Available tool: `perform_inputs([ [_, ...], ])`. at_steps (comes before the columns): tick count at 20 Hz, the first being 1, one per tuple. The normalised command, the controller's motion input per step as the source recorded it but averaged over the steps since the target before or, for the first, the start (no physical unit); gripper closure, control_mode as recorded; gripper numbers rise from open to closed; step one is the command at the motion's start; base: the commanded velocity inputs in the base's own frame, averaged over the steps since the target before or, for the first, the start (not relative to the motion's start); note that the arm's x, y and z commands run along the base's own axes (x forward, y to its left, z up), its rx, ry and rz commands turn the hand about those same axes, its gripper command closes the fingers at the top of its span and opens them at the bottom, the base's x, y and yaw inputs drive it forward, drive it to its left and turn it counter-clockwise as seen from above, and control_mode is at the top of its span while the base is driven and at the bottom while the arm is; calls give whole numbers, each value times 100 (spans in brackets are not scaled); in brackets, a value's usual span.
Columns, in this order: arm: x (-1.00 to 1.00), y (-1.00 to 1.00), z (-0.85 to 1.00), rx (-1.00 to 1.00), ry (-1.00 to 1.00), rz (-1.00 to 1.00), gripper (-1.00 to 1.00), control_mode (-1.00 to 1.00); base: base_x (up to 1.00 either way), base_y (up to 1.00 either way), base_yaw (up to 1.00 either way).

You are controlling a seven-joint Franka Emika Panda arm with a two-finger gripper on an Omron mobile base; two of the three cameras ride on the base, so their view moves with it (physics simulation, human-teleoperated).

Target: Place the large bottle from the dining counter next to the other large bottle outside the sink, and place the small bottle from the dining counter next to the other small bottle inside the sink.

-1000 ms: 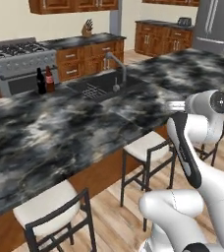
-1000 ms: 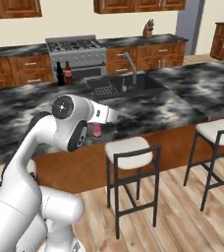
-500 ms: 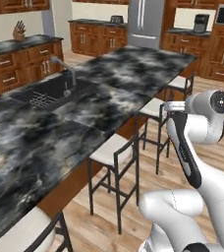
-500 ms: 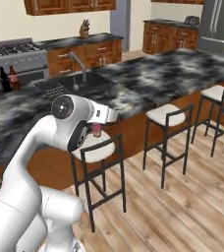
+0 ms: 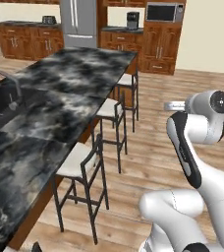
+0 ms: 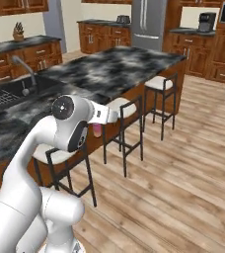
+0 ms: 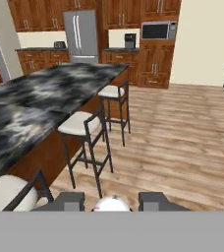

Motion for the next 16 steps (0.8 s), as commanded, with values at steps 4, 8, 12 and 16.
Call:
perform_inputs([
  [4, 0, 0, 0, 0, 0, 0, 100, 100, 0, 0, -50],
  [8, 0, 0, 0, 0, 0, 0, 100, 100, 0, 0, -50],
  [12, 0, 0, 0, 0, 0, 0, 100, 100, 0, 0, -48],
  [16, 0, 0, 0, 0, 0, 0, 100, 100, -7, -5, -42],
])
